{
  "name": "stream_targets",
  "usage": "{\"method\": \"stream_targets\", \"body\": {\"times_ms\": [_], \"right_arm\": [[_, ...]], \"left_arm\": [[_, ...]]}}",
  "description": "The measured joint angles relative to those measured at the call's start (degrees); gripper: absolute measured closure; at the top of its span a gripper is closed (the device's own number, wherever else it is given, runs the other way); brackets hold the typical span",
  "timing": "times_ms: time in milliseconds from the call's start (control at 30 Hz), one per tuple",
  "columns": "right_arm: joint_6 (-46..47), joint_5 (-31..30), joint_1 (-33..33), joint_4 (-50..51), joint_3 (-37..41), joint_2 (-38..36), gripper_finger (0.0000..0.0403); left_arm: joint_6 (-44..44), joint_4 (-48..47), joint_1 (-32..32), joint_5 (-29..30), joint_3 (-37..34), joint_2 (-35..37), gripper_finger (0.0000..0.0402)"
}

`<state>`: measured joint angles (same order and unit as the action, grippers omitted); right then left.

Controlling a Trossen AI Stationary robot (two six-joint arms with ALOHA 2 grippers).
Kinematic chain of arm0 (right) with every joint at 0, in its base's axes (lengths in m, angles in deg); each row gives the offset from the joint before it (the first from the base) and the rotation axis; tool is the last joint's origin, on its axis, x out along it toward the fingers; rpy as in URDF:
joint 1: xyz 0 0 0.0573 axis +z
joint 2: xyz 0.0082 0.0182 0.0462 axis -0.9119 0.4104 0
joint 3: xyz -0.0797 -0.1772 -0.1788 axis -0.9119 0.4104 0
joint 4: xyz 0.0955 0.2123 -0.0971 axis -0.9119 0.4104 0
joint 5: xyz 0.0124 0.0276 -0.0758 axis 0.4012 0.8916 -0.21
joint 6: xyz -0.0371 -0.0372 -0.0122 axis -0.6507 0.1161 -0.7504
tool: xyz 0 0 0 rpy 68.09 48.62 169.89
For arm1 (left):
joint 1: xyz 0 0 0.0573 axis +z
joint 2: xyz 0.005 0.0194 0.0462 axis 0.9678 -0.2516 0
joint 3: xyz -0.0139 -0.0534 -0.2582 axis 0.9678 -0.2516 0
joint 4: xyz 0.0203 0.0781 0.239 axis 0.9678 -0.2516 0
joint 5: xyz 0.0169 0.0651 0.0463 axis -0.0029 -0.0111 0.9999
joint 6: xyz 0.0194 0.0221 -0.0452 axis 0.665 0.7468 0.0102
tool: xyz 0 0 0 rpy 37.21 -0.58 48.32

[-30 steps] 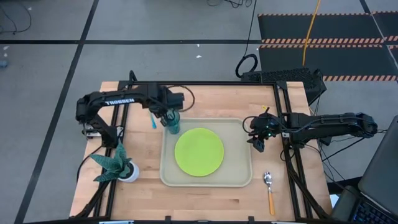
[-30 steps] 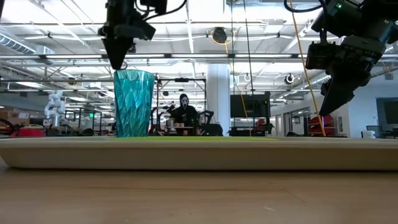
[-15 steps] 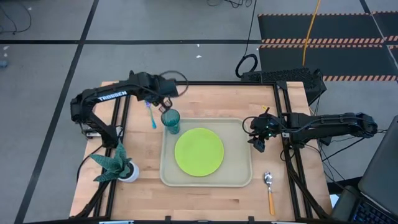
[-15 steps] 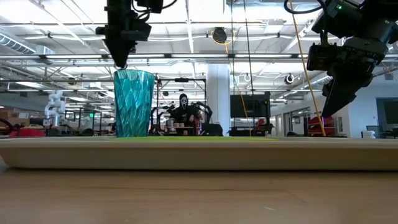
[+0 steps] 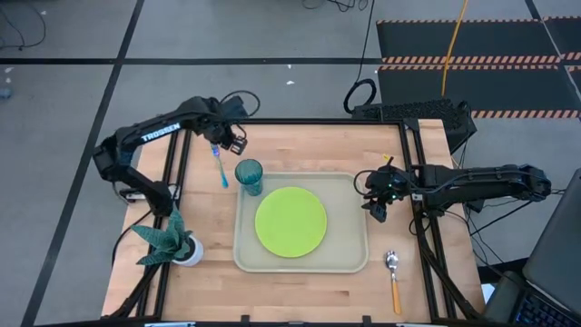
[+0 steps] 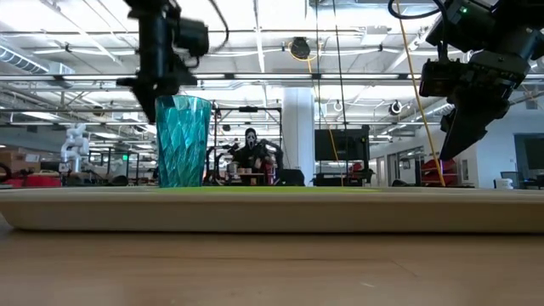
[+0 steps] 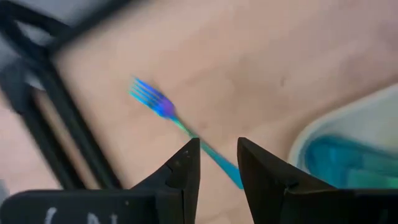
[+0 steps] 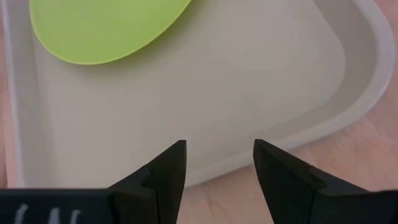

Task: Pick and place plate/cup/fork/spoon on tray
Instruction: Put the iridescent fork on the gray serving tray

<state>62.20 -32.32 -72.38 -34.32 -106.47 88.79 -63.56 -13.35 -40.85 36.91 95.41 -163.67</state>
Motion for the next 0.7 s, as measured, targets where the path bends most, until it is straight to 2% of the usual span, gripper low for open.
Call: {"method": "stream_targets", "body": {"times_ms": [67, 300, 700], "right_arm": [[0.26, 0.02, 0.02, -0.12, 0.59, 0.0, 0.0222], [1.06, 1.85, 0.0, -3.97, 2.7, 0.02, 0.0222], [0.39, 3.23, 0.02, -4.65, 2.87, 0.02, 0.0222]], "left_arm": [[0.25, 1.83, 1.13, -2.64, -3.9, -0.04, 0.0292], [-1.31, 5.4, 3.78, -4.0, -13.21, 0.05, 0.0278], [-9.22, 12.56, 4.46, -4.22, -19.59, 0.05, 0.0133]]}}
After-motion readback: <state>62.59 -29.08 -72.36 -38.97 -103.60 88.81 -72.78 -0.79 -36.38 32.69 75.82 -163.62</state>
